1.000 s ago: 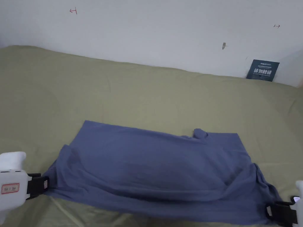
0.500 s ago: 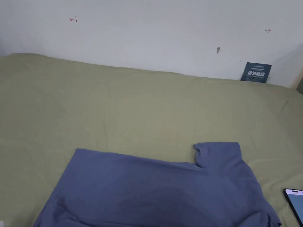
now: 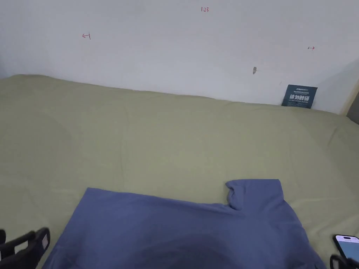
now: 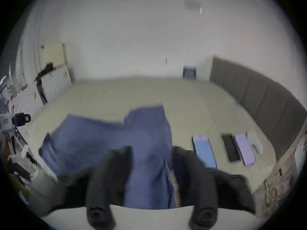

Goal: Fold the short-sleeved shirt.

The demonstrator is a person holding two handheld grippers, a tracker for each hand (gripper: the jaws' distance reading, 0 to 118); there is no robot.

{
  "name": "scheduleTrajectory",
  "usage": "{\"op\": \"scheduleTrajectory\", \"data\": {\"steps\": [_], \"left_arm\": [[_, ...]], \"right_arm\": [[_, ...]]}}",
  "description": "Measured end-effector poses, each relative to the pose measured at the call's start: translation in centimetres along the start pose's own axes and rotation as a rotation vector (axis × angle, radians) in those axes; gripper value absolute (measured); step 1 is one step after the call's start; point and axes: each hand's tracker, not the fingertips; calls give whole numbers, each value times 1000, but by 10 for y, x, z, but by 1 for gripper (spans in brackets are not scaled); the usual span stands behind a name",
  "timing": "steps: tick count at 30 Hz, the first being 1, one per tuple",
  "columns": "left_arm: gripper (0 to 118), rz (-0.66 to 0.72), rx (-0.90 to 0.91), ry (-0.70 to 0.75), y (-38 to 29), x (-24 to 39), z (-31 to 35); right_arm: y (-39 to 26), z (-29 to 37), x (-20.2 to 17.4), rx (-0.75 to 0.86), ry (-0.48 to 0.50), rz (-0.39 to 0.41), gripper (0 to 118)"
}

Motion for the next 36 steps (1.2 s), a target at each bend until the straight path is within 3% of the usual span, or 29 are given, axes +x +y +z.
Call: {"op": "scheduleTrajectory", "data": {"steps": [1,2,3,7,11,12,15,16,21,24,27,28,29,30,31,33,35,36], "left_arm": [[62,-32,41,0,2,6,-2],[39,-59,55,4,5,12,-6],[2,-75,43,16,8,17,-11],[0,-106,48,-31,15,40,-26],[0,-101,25,-8,35,34,-69],[7,-88,-6,-24,44,30,-85],[83,-68,-170,-92,74,20,-153],[97,-57,-224,-110,81,18,-178],[97,-56,-581,-78,73,17,-299],[97,-88,-674,23,54,26,-330],[93,22,-744,59,43,30,-338],[85,25,-711,67,49,30,-335],[65,23,-673,96,55,33,-328],[20,-25,-621,123,58,37,-321],[1,-56,-616,80,59,39,-319],[1,-7,-659,-21,60,33,-318],[1,-16,-663,-2,57,34,-314],[1,-39,-645,19,57,25,-319]], "right_arm": [[2,1,-7,73,-16,14,3],[1,-2,-11,115,-58,42,0],[3,-3,-18,153,-101,85,0],[10,-12,-28,149,-48,55,0],[14,-25,-36,135,-37,93,0],[15,-28,-36,134,-28,95,0],[18,-38,-37,113,-11,99,0],[19,-40,-37,107,-8,104,0],[21,-49,-35,71,-13,114,0],[23,-53,-32,55,-15,105,0],[34,-62,-26,31,-11,75,0],[40,-67,-22,20,-2,72,0],[48,-74,-18,4,6,77,0],[57,-85,-11,-15,-7,86,0],[70,-102,-4,-66,-6,98,0],[92,-138,8,-133,-16,93,0],[110,-188,23,-264,8,68,2],[116,-218,30,-353,30,61,8]]}}
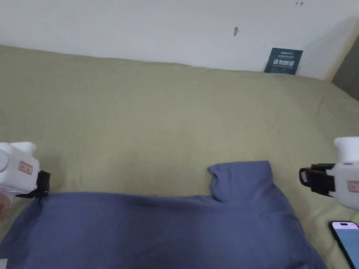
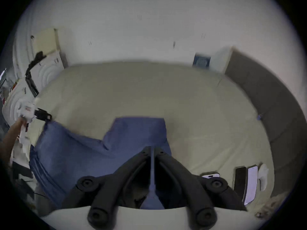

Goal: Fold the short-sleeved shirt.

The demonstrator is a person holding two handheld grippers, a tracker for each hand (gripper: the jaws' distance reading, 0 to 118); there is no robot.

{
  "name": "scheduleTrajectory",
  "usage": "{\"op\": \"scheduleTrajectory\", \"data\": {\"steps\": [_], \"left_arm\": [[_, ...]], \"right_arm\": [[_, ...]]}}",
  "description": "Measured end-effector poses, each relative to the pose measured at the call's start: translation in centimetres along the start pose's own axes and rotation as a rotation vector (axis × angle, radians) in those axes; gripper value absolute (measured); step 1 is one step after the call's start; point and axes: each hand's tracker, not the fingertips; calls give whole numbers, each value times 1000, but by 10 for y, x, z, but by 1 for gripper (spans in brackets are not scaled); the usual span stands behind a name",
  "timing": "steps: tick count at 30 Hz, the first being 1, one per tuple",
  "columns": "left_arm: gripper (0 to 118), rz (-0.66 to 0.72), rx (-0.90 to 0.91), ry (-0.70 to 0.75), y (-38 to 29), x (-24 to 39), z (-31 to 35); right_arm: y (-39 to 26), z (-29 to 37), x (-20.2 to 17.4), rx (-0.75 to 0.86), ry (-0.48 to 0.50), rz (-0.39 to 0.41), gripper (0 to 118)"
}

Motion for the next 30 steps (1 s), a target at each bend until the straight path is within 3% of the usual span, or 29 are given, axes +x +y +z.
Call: {"op": "scheduleTrajectory", "data": {"steps": [3,4,6,8,9,11,13,15,25,30], "left_arm": [[1,52,-8,-32,-5,-6,-2],[1,56,-17,-32,-3,-10,-4],[1,51,-18,-23,-6,-9,-5],[1,50,-23,-21,-9,-6,-3],[1,51,-24,-25,-11,-6,-2],[1,38,-27,-32,-12,-6,-1],[1,20,-33,-36,-11,-7,-1],[1,6,-40,-49,-10,-10,2],[1,-60,89,-114,-14,-22,83],[1,-73,152,-143,-40,-33,129]], "right_arm": [[26,-78,13,-320,9,39,91],[26,-99,16,-428,24,19,96],[17,-134,17,-548,-3,-31,88],[11,-153,16,-551,-82,-68,88],[10,-157,16,-542,-61,-88,83],[10,-162,23,-563,-20,-142,56],[11,-153,20,-521,-94,-148,37],[8,-136,16,-462,-26,-169,0],[1,-8,-1,-219,68,-24,0],[-22,52,4,-151,90,-34,0]]}}
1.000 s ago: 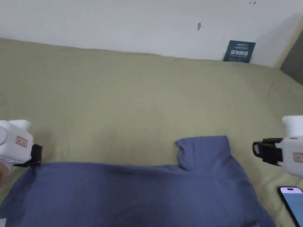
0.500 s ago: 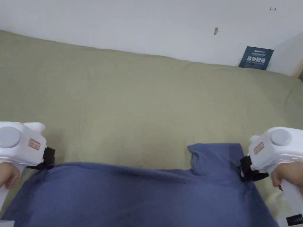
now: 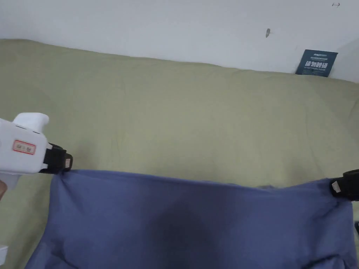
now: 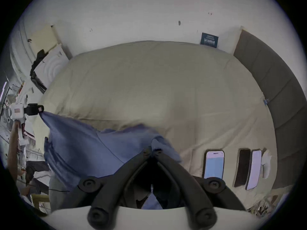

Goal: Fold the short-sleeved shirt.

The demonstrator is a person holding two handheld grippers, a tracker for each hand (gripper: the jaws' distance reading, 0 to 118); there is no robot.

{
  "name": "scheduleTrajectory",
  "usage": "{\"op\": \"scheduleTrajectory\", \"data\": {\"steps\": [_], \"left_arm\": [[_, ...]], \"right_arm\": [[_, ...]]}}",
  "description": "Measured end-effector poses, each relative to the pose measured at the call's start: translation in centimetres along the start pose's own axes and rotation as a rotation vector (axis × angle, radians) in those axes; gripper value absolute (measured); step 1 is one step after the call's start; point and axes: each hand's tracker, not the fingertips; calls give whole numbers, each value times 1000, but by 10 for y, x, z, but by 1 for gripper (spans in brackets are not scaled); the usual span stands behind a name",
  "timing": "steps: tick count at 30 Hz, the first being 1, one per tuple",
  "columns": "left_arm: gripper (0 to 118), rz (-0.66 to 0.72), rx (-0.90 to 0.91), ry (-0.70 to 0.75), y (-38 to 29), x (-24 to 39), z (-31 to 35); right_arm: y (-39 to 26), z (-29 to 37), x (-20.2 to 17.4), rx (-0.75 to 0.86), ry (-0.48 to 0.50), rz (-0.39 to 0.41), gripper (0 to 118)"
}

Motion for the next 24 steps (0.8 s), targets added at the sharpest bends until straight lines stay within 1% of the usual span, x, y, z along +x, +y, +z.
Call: {"op": "scheduleTrajectory", "data": {"steps": [3,7,9,12,16,18,20,22,24], "left_arm": [[1,-10,0,-13,-21,-1,23],[1,-6,-31,-21,-65,-5,41],[1,-1,-66,-24,-92,-10,46],[1,15,-117,-24,-131,-12,52],[1,84,-164,-38,-181,-18,54],[1,109,-191,-19,-202,-21,50],[1,123,-196,-10,-217,-24,43],[1,168,-200,-15,-224,-25,36],[1,189,-170,-21,-228,-24,33]], "right_arm": [[-32,24,-1,7,20,-12,0],[-78,40,-4,-30,32,-36,0],[-105,45,-6,-79,54,-49,0],[-142,47,-12,-137,47,-41,0],[-177,40,-12,-180,46,-71,0],[-189,29,-10,-207,4,-72,0],[-198,19,-8,-225,-7,-67,0],[-205,8,-6,-242,-22,-81,0],[-210,-2,-5,-255,-35,-75,0]]}}
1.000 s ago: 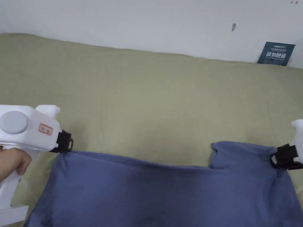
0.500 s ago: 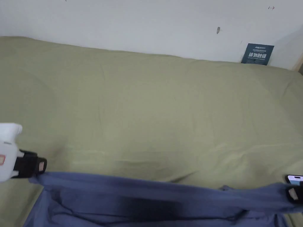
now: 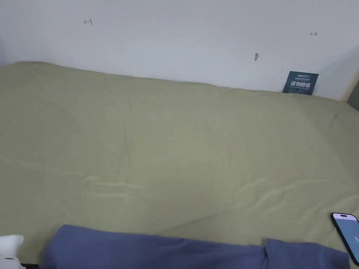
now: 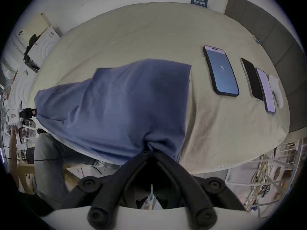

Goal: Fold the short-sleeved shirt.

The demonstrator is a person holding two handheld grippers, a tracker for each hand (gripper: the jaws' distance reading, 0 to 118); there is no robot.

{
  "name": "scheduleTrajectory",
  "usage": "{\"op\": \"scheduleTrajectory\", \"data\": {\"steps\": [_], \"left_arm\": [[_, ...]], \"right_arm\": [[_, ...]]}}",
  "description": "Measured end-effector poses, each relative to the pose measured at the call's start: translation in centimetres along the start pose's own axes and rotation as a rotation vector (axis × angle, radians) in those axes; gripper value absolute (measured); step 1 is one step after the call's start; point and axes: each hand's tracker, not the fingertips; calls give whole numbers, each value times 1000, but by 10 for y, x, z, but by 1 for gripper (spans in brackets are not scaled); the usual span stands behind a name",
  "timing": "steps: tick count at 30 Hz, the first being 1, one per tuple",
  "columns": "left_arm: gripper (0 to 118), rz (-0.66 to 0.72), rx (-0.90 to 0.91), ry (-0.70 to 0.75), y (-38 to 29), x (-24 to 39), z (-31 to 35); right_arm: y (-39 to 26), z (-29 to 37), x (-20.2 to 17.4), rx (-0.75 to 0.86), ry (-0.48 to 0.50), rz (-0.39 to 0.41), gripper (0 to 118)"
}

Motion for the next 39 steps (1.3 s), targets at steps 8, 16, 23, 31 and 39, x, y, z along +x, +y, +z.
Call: {"op": "scheduleTrajectory", "data": {"steps": [8,16,23,31,39], "left_arm": [[97,30,10,103,-3,13,44],[82,-7,473,62,-5,66,121],[0,-203,754,103,-31,94,127],[56,-196,497,-9,-7,56,111],[105,178,116,-401,5,-51,26]], "right_arm": [[-3,29,4,56,-15,-62,71],[-17,127,-50,489,-77,52,59],[-55,132,-85,873,-152,85,0],[-63,121,-96,788,-130,125,0],[-60,125,-99,761,-118,155,0]]}}
